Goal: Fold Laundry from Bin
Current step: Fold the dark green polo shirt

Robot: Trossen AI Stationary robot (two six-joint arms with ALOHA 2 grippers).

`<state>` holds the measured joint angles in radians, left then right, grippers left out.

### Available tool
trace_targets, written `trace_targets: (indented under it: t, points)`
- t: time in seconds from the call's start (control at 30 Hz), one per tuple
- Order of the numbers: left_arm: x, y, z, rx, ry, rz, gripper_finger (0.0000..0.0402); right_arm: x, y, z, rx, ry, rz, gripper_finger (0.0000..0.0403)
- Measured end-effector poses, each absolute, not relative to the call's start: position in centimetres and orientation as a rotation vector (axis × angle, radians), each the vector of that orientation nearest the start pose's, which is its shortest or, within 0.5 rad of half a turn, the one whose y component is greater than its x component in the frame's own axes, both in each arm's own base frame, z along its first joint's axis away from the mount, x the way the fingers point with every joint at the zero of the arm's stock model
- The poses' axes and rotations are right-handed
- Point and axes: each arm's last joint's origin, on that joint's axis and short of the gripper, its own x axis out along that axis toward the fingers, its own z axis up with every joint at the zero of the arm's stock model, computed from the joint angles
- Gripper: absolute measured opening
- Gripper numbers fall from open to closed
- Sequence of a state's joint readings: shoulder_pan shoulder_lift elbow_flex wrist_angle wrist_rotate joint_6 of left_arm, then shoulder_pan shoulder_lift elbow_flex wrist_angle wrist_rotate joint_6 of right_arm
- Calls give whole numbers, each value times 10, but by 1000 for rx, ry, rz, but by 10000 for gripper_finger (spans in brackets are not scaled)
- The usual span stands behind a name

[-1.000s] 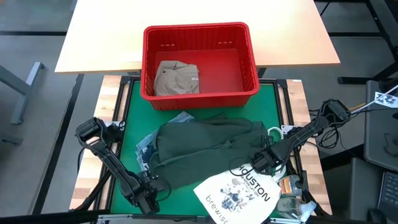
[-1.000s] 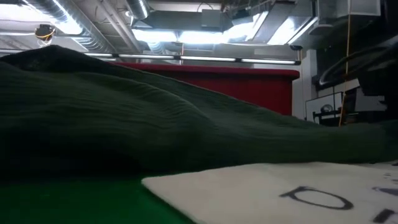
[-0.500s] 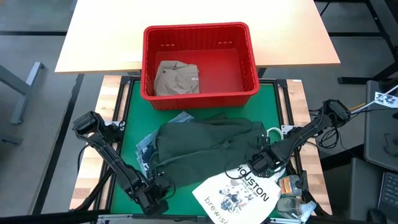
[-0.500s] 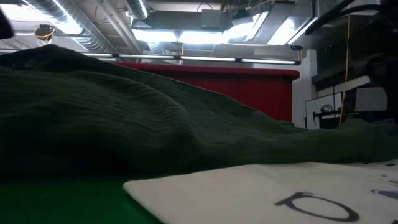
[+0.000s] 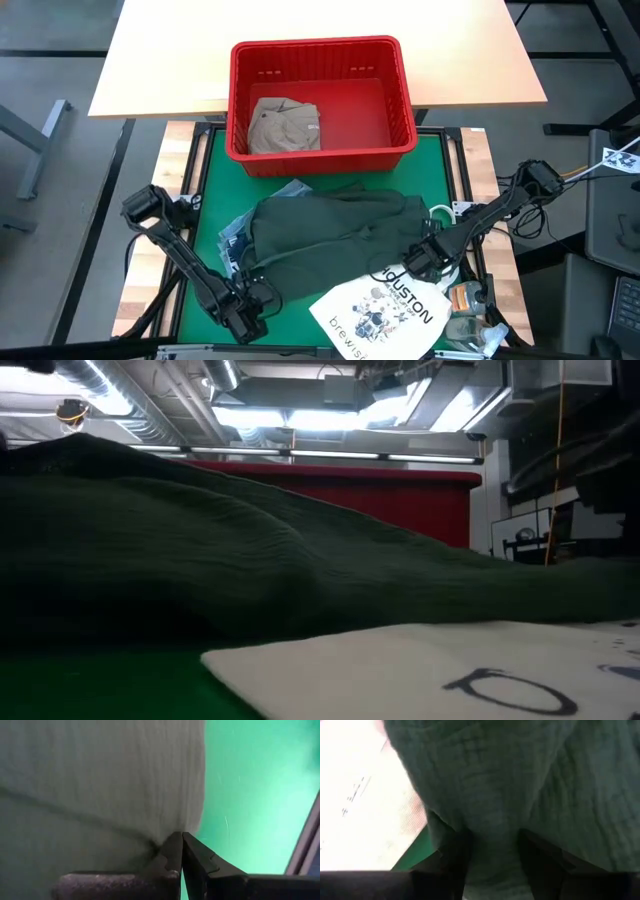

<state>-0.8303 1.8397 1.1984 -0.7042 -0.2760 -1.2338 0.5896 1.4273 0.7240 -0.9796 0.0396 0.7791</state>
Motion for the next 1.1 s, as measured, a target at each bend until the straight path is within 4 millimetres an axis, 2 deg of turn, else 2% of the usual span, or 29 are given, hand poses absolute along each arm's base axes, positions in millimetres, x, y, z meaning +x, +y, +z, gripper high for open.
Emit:
trace_targets:
  t: [0.1,0.2,0.33,0.5,0.7,0.87,1.03,1.1]
  points:
    - [236,-252,166,-396,1193,281,0,164,110,155,94,1645,-204,172]
    - [236,-253,176,-393,1123,271,0,168,113,162,86,1638,-168,172]
    - [237,-248,205,-392,1076,241,0,177,118,184,26,1622,-104,172]
    - [237,-233,239,-427,1027,195,0,187,121,222,-110,1562,-121,172]
    - [236,-201,276,-467,952,182,0,200,120,266,-270,1378,-206,172]
    - [234,-167,299,-484,905,225,0,214,112,293,-226,1289,-225,172]
    - [234,-131,315,-444,840,332,3,225,101,304,-205,1251,-224,172]
    - [232,-115,317,-407,855,381,16,229,96,304,-215,1243,-216,172]
